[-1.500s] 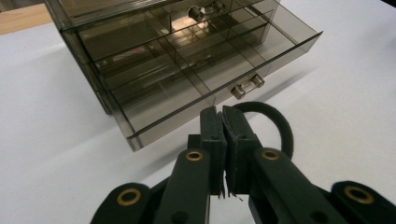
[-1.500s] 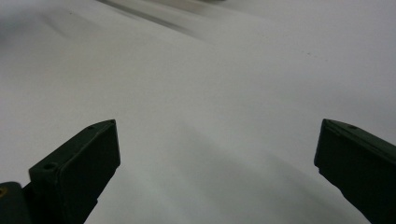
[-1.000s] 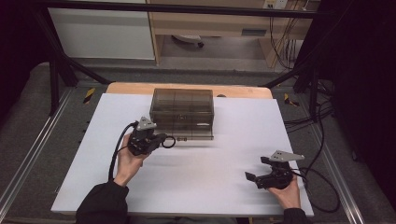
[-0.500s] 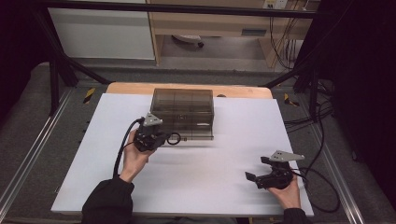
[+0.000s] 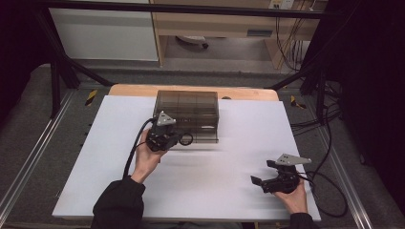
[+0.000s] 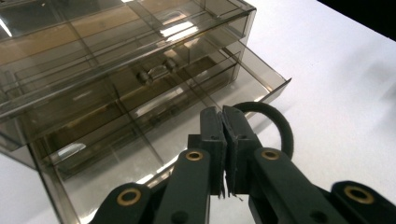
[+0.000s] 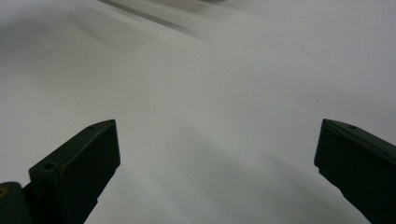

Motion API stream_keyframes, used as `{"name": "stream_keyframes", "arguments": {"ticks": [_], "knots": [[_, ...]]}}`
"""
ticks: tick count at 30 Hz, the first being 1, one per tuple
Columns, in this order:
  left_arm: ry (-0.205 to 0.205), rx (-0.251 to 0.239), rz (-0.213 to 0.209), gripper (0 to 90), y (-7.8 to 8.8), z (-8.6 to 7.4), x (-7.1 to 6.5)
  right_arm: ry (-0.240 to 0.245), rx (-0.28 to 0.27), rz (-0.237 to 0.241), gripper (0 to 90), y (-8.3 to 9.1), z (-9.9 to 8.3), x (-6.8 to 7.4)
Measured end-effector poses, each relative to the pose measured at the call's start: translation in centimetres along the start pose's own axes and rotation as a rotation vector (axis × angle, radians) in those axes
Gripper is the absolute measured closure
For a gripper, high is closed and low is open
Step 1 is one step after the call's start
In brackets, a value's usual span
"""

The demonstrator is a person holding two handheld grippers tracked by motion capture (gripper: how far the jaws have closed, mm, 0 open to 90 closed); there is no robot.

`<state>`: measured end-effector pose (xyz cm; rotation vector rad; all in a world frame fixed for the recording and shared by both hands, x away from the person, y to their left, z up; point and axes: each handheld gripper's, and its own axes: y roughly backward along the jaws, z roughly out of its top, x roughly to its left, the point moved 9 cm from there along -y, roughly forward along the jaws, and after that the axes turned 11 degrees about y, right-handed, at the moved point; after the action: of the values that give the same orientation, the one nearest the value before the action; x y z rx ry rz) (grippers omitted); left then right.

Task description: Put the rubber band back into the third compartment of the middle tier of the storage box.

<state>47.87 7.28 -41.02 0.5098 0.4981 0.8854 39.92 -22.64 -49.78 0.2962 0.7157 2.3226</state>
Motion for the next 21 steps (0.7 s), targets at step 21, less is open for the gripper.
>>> {"name": "stream_keyframes", "arguments": {"ticks": [21], "knots": [[0.008, 0.015, 0.010, 87.5, -2.7, 1.4, -0.8, 0.001, 0.001, 0.001, 1.0, 0.0, 0.0, 0.0]]}}
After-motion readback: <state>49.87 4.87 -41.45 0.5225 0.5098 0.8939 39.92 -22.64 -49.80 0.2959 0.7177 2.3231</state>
